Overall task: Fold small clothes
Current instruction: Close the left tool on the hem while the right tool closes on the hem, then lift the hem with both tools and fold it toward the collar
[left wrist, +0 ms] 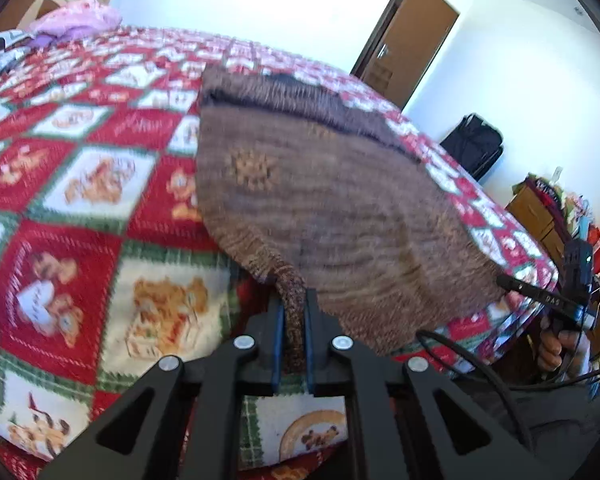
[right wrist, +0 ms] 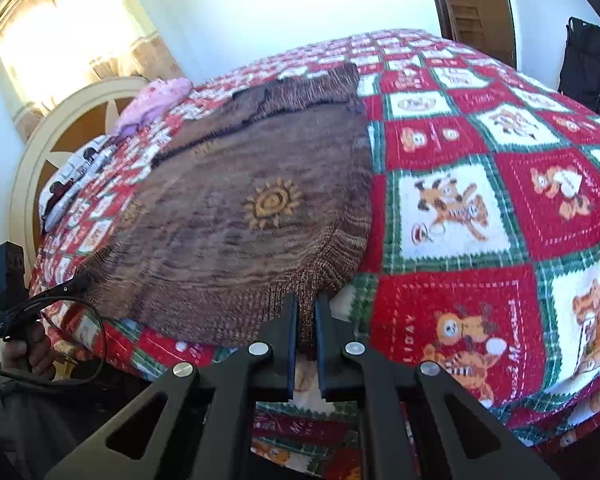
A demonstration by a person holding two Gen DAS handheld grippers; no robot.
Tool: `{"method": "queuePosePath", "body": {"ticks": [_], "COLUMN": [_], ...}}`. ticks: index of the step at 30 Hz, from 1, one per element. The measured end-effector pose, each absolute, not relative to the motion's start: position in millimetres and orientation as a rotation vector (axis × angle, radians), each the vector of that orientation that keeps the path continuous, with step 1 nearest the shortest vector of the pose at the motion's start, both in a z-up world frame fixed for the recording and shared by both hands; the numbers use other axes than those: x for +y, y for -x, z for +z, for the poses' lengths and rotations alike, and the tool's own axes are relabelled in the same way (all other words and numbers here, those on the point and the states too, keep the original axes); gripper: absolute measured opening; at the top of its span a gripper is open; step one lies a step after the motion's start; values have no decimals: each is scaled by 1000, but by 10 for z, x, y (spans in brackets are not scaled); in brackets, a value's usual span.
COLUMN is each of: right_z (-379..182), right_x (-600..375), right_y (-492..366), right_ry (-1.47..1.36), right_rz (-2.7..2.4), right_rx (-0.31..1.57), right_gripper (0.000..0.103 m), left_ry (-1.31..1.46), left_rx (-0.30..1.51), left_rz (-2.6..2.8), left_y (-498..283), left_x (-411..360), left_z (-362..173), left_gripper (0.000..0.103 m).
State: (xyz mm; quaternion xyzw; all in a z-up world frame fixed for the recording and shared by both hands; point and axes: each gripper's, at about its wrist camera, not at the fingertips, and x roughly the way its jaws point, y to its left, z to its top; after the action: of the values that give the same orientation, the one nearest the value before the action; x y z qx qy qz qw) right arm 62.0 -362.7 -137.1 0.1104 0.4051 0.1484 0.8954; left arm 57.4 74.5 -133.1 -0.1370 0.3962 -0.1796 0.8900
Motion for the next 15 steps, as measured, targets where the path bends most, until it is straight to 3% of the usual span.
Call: {"method": "queuePosePath", "body": {"ticks": [15], "right_z": [-976], "right_x": [-3668], "right_y": [-841], "right_ry": [-291], "right_rz": [329], "right_rx": [694], "right_gripper": [7], "left_ry": [324], "left_rx": [698], "left_rz": [-392], "left_y": [-726], "left_x": [870], "left_z": [-1024], "left_gripper": [8]}}
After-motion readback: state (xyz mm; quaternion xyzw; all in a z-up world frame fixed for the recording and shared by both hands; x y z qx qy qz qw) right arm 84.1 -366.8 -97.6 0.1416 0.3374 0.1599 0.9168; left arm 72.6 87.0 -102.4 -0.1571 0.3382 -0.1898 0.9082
